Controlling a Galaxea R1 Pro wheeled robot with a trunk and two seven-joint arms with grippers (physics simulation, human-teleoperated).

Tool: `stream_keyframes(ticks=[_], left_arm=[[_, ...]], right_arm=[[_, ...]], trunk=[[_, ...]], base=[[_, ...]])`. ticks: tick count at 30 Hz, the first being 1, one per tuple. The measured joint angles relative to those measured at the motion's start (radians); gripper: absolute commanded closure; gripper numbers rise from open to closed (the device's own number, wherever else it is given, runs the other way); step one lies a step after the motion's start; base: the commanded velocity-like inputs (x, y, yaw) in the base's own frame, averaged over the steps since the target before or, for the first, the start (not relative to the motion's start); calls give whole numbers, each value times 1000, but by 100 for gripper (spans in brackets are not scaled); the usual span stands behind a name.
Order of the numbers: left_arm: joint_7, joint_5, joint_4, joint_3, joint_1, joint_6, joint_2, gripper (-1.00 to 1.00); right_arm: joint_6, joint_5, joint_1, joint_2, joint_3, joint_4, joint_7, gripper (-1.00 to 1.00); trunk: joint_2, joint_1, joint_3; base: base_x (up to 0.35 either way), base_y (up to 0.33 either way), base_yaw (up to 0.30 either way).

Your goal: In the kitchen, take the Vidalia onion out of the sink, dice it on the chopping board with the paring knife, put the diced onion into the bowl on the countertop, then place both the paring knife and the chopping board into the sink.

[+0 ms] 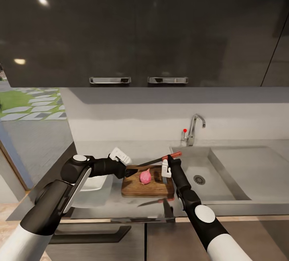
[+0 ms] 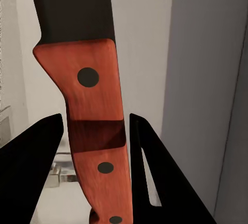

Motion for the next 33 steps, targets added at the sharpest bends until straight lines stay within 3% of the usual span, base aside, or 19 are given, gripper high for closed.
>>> stream_keyframes(ticks=[12,26,33], left_arm=[[1,0,0,0,0,-1,0,-100],[0,0,0,0,0,-1,0,-100],[1,0,0,0,0,-1,0,-100]], right_arm=[[0,1,-1,-3,0,0,27,100],[1,24,0,-21,0,0,28,100],[1,78,-1,-21,1,0,28,100]], trunk=[[-84,46,-38],[-85,46,-38],[-85,46,-38]], base=[[0,0,0],[0,0,0],[0,0,0]])
